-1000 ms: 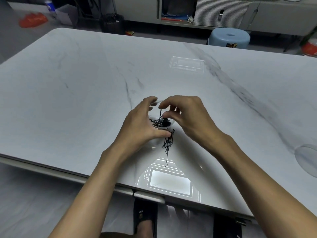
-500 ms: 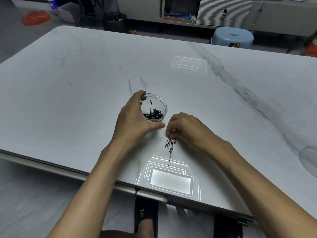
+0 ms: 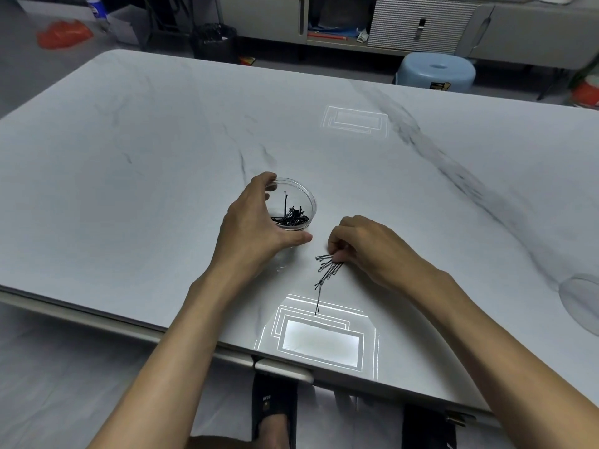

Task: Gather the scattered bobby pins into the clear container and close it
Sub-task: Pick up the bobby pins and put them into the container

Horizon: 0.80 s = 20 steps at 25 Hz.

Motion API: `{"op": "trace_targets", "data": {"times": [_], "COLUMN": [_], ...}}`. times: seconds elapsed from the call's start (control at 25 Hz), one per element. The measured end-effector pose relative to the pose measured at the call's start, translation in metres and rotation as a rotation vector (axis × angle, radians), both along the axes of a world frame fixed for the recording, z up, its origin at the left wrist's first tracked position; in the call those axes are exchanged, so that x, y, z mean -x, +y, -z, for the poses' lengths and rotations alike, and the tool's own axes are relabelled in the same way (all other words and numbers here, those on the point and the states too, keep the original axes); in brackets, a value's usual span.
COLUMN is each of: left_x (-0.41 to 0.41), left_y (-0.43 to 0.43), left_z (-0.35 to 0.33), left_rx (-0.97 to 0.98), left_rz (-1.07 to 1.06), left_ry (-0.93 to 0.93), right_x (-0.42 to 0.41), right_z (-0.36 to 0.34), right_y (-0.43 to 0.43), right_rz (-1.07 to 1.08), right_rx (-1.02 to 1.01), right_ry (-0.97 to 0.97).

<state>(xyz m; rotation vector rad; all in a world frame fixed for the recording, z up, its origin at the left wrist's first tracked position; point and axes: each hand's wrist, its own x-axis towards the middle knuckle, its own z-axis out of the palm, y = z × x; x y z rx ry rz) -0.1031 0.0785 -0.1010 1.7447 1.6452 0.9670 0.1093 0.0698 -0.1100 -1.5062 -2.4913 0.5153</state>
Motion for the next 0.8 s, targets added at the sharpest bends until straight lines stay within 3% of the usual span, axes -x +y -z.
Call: {"op": "trace_targets", "data": {"times": [0.28, 0.4, 0.56, 0.68, 0.8], "left_x": [-0.001, -0.001, -0.002, -0.006, -0.013], "left_y": [0.000, 0.000, -0.001, -0.003, -0.006], "left_z": [0.000, 0.000, -0.001, -0.003, -0.005], "left_rx": [-0.005, -0.006, 0.002, 0.005, 0.011], "left_rz": [0.011, 0.014, 0.026, 0.065, 0.150], "left_ry": [0.004, 0.010, 0.012, 0.028, 0.056], "right_x": [0.002, -0.004, -0.007, 0.004, 0.020], "right_z": [0.004, -0.003, -0.024, -0.040, -0.047], "right_y": [0.000, 0.004, 0.011, 0.009, 0.006], "right_rz": [0.041, 0.191, 0.361, 0.321, 0.162], "right_rx": [-0.032, -0.113, -0.134, -0.145, -0.152], "right_ry": [-0.062, 0.090, 0.433, 0.556, 0.476]}}
